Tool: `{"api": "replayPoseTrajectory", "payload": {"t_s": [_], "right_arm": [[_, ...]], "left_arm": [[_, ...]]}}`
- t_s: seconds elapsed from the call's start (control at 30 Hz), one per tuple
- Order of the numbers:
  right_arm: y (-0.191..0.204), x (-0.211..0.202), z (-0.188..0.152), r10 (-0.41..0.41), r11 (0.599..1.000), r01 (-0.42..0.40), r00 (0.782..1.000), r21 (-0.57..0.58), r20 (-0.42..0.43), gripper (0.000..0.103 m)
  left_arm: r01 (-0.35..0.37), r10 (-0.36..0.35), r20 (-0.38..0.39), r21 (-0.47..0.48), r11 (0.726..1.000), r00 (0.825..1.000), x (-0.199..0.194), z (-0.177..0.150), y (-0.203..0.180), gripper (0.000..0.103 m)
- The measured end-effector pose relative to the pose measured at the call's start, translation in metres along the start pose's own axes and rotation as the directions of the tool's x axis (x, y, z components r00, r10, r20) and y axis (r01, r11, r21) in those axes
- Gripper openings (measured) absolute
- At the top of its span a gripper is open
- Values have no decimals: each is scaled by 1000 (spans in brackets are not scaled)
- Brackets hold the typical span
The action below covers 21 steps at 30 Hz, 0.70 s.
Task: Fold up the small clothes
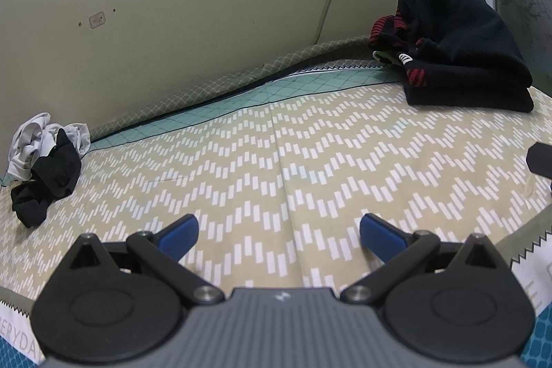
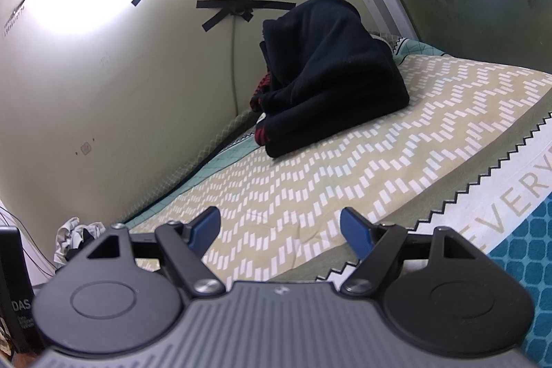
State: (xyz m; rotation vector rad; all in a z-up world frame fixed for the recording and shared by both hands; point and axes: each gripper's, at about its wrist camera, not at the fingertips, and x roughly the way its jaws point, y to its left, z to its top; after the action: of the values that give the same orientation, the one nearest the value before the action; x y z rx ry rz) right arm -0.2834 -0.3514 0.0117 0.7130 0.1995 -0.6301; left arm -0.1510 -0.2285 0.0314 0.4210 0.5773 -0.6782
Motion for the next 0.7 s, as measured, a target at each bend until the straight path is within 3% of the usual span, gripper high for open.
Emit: {"api": "replayPoseTrajectory", "payload": {"t_s": [0.7], "right_arm": [[0, 1, 0, -1, 1000, 1, 1000, -3, -2, 71]], "left_arm": [[-20, 20, -2, -44, 999, 1000, -4, -1, 9, 103]]}}
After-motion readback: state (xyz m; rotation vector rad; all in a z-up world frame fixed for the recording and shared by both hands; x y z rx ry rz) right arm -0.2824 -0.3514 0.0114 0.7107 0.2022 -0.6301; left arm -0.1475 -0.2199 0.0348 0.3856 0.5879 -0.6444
